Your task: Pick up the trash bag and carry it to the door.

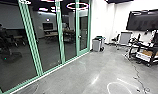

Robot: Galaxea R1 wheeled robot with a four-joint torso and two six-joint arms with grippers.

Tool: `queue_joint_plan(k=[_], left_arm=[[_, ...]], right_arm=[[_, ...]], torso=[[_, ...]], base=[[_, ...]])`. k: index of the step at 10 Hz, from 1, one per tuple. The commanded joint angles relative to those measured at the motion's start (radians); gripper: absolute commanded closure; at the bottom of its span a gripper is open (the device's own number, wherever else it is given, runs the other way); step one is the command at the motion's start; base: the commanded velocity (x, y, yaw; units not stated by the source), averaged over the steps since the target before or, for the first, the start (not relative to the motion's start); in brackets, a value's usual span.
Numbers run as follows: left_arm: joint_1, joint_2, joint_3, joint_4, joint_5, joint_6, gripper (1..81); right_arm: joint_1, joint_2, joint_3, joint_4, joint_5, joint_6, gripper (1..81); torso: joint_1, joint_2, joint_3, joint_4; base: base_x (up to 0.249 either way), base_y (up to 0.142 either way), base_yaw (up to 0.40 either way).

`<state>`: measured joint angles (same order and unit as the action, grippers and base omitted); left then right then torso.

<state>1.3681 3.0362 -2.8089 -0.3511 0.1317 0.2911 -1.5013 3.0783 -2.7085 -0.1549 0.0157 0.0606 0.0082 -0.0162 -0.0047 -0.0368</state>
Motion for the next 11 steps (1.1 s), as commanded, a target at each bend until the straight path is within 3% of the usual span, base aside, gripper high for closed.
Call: queue_joint_plan(k=[1,11], left_arm=[[-0.071,-0.002,-0.003,0.006,0.065,0.005,81.1],[-0.073,-0.005,-0.003,0.001,0.065,0.005,81.1]], right_arm=[[0.052,0.013,0.009,-0.011,-0.051,-0.002,1.0],[0.052,0.013,0.007,-0.011,-0.051,-0.002,1.0]], torso=[[0.0,0.0,0.0,0.0],[0.0,0.0,0.0,0.0]], base=[[0.0,0.0,-0.232],[0.0,0.0,-0.143]])
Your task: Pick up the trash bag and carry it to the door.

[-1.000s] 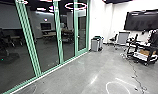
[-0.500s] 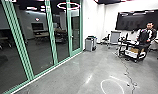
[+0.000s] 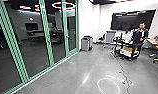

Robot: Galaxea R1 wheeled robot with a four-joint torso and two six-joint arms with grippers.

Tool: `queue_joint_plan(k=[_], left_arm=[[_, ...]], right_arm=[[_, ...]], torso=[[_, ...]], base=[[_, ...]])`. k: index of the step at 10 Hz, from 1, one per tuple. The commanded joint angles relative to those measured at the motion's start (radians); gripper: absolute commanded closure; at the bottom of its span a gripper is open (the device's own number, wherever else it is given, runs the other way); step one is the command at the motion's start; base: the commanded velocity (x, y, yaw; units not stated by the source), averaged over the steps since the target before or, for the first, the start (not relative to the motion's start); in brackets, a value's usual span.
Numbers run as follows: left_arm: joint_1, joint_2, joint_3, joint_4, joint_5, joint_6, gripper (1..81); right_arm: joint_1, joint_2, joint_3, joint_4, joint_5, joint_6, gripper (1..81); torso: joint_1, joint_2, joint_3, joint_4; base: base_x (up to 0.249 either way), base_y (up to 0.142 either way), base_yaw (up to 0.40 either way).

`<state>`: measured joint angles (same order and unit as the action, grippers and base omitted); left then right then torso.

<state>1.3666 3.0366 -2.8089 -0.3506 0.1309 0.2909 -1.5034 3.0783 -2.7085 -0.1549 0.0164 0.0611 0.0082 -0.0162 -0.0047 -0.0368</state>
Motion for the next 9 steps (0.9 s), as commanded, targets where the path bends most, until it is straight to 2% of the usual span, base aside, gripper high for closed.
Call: queue_joint_plan(k=[1,9], left_arm=[[-0.071,-0.005,-0.003,0.001,0.066,0.005,81.1],[-0.071,-0.008,-0.003,-0.005,0.056,0.005,81.1]], right_arm=[[0.054,0.013,0.007,-0.011,-0.052,-0.003,1.0],[0.054,0.013,0.009,-0.011,-0.052,-0.003,1.0]], torso=[[0.0,0.0,0.0,0.0],[0.0,0.0,0.0,0.0]], base=[[0.0,0.0,0.0],[0.0,0.0,0.0]])
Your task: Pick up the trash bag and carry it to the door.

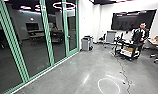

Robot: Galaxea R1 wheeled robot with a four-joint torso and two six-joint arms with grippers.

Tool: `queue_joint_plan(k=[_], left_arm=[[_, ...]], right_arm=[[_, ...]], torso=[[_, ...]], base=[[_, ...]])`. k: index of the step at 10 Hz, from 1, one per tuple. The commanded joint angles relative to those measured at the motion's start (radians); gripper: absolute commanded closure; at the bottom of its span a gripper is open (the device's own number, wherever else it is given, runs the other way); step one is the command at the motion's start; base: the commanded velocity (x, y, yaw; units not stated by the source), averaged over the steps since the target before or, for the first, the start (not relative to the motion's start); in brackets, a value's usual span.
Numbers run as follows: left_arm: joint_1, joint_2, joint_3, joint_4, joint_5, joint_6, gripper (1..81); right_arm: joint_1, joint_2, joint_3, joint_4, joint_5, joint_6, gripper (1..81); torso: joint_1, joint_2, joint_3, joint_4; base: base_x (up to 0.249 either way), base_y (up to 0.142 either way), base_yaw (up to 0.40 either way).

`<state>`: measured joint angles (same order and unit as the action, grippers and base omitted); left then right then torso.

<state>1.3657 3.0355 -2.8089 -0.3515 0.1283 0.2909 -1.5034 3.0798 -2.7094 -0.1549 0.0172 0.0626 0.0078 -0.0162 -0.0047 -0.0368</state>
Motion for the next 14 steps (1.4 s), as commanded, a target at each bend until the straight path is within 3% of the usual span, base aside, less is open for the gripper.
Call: queue_joint_plan(k=[1,5,14], left_arm=[[-0.07,-0.007,-0.003,-0.003,0.059,0.004,81.1],[-0.07,-0.007,-0.003,-0.001,0.057,0.004,81.1],[-0.07,-0.01,-0.003,-0.001,0.057,0.005,81.1]], right_arm=[[0.054,0.012,0.008,-0.011,-0.053,-0.004,1.0],[0.054,0.012,0.01,-0.011,-0.053,-0.004,1.0],[0.051,0.012,0.01,-0.009,-0.053,-0.004,1.0]], torso=[[0.0,0.0,0.0,0.0],[-0.003,-0.001,0.0,0.0],[-0.002,0.0,0.0,0.0]], base=[[0.0,0.0,0.0],[0.077,0.0,0.0],[0.173,0.0,0.0]])
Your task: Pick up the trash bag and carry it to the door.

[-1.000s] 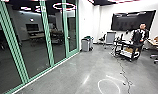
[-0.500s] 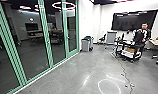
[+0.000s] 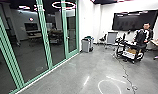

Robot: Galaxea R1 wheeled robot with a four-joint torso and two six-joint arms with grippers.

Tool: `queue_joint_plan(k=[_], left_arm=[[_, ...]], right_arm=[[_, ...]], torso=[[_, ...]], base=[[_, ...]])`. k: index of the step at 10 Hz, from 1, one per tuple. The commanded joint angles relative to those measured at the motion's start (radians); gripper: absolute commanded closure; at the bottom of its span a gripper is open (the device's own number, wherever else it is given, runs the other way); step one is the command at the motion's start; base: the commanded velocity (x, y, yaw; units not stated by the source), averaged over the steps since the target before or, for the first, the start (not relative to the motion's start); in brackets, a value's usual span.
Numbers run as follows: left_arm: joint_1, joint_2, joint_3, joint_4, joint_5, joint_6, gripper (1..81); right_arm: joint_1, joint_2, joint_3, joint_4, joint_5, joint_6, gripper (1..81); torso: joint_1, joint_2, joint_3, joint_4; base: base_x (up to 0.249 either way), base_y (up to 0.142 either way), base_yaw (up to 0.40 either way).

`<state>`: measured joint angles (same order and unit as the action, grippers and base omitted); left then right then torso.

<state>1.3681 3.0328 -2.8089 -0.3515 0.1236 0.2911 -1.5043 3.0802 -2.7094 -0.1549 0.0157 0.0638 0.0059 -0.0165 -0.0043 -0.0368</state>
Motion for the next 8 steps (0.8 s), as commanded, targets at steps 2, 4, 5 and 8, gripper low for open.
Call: queue_joint_plan(k=[2,4,5,8], left_arm=[[-0.072,-0.008,-0.003,-0.001,0.061,0.005,81.1],[-0.071,-0.008,-0.003,-0.001,0.06,0.005,81.1],[-0.071,-0.008,-0.003,-0.001,0.06,0.005,81.1],[-0.07,-0.006,-0.003,-0.001,0.06,0.005,81.1]], right_arm=[[0.052,0.011,0.008,-0.009,-0.051,-0.006,1.0],[0.052,0.011,0.01,-0.009,-0.051,-0.006,1.0],[0.052,0.011,0.01,-0.009,-0.051,-0.006,1.0],[0.052,0.011,0.008,-0.009,-0.051,-0.006,1.0]], torso=[[0.0,0.0,0.0,0.0],[0.0,0.0,0.0,0.0],[0.0,0.0,0.0,0.0],[0.0,0.0,0.0,0.0]], base=[[0.187,0.0,0.0],[0.186,0.0,0.0],[0.186,0.0,0.0],[0.187,0.0,0.0]])
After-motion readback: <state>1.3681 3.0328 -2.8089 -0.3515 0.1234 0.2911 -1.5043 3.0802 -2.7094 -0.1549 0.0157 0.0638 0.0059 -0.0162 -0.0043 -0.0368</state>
